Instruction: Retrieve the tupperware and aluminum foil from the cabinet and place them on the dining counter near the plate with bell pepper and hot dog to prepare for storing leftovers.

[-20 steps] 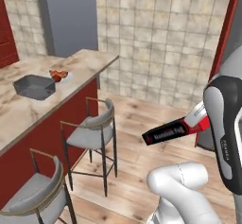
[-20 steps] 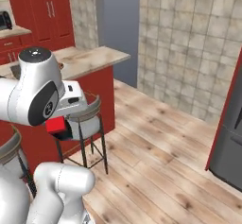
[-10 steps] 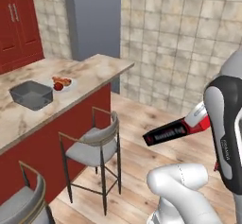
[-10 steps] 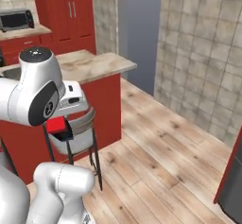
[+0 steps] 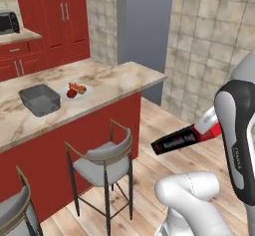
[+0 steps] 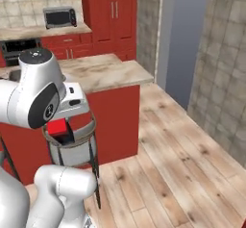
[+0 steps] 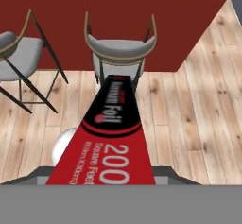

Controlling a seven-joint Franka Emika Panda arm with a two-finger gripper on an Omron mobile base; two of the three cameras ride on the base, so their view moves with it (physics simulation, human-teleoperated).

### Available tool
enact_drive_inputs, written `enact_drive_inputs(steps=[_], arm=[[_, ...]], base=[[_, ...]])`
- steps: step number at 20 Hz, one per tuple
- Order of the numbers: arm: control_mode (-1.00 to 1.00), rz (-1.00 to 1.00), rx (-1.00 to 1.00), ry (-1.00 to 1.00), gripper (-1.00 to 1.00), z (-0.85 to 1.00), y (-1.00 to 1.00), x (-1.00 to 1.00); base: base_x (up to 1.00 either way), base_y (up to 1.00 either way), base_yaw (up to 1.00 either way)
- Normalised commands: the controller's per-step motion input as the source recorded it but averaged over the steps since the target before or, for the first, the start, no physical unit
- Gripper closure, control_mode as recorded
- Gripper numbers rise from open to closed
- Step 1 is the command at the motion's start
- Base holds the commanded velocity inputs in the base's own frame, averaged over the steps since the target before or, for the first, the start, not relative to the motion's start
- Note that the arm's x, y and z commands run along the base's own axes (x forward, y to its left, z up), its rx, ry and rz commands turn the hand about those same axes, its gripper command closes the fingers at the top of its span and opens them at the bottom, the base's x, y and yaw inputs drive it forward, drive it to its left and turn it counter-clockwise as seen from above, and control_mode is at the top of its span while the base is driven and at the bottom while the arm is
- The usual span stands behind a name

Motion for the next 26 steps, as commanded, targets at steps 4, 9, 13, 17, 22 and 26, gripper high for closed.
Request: enact_drive_inputs(steps=[4, 9, 13, 17, 22, 26], arm=[[1.00, 0.00, 0.00, 0.00, 1.00, 0.00, 0.00, 0.00], [1.00, 0.00, 0.00, 0.00, 1.00, 0.00, 0.00, 0.00], [1.00, 0.00, 0.00, 0.00, 1.00, 0.00, 0.00, 0.00], [1.00, 0.00, 0.00, 0.00, 1.00, 0.00, 0.00, 0.00], [1.00, 0.00, 0.00, 0.00, 1.00, 0.00, 0.00, 0.00], [1.00, 0.00, 0.00, 0.00, 1.00, 0.00, 0.00, 0.00]], base=[[0.61, -0.31, 0.50], [0.70, -0.21, 0.53], [0.80, -0.36, 0.54], [0.77, -0.53, 0.52], [0.63, -0.59, 0.52], [0.38, -0.54, 0.47]])
